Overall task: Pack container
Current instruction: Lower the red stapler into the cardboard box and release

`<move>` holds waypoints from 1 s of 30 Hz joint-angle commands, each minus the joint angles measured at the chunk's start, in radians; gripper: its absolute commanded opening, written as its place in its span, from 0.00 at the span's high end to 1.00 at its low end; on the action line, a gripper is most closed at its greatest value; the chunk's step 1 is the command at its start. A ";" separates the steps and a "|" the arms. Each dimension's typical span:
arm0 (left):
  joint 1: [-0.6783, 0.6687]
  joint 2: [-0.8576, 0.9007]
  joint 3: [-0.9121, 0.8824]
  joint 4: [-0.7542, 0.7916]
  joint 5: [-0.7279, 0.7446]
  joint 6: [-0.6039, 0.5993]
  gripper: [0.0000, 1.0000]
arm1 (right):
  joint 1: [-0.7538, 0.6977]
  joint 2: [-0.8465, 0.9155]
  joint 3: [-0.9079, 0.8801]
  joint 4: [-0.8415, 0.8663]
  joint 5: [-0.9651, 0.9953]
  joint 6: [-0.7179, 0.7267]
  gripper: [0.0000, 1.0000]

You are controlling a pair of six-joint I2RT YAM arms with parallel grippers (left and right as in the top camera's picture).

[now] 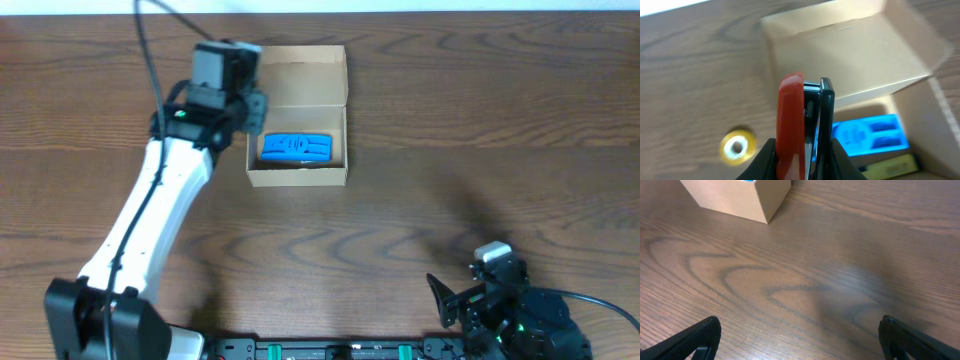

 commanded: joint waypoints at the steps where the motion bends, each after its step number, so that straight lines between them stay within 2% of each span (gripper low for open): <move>1: -0.050 0.082 0.044 -0.006 0.001 -0.007 0.90 | -0.007 -0.005 0.000 -0.001 0.010 0.011 0.01; 13: -0.164 0.269 0.083 -0.029 0.053 -0.007 0.90 | -0.007 -0.005 0.000 -0.001 0.010 0.011 0.01; 22: -0.169 0.289 0.082 -0.034 0.053 -0.007 0.86 | -0.007 -0.005 0.000 -0.001 0.010 0.011 0.01; 30: -0.172 0.322 0.082 -0.055 0.053 -0.006 0.86 | -0.007 -0.005 0.000 -0.001 0.010 0.011 0.01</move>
